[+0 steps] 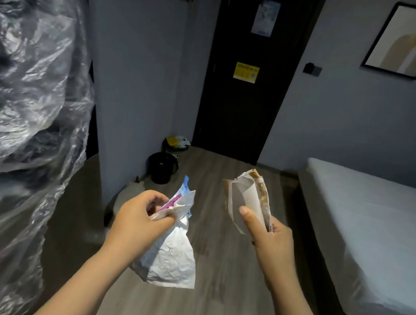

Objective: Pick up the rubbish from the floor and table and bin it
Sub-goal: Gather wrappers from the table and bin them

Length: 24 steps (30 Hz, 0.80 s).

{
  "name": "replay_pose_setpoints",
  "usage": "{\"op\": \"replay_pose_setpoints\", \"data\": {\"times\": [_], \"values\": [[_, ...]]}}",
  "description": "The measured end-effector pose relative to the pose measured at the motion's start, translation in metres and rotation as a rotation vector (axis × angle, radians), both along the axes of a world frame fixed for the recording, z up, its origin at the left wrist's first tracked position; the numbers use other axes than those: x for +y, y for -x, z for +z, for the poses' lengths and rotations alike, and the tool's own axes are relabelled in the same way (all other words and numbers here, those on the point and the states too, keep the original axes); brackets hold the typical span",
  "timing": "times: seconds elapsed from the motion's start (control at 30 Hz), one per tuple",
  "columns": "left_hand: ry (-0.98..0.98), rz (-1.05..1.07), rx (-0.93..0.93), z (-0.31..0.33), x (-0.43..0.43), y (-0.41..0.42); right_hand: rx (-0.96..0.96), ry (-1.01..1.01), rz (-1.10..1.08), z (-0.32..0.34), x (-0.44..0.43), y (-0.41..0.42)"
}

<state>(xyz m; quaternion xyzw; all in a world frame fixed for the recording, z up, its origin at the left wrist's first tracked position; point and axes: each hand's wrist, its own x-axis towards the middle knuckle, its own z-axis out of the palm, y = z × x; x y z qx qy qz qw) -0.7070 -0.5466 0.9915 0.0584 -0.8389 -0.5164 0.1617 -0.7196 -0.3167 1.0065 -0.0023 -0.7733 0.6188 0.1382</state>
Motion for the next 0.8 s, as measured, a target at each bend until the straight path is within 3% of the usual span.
{"op": "replay_pose_setpoints", "data": {"times": [0.37,0.8], "values": [[0.022,0.050,-0.037,0.001,0.028,0.172,-0.049,0.015,0.031,-0.003,0.032,0.183],[-0.050,0.076,-0.095,-0.021,-0.049,0.396,-0.132,-0.008,0.023,-0.024,-0.038,0.406]]}}
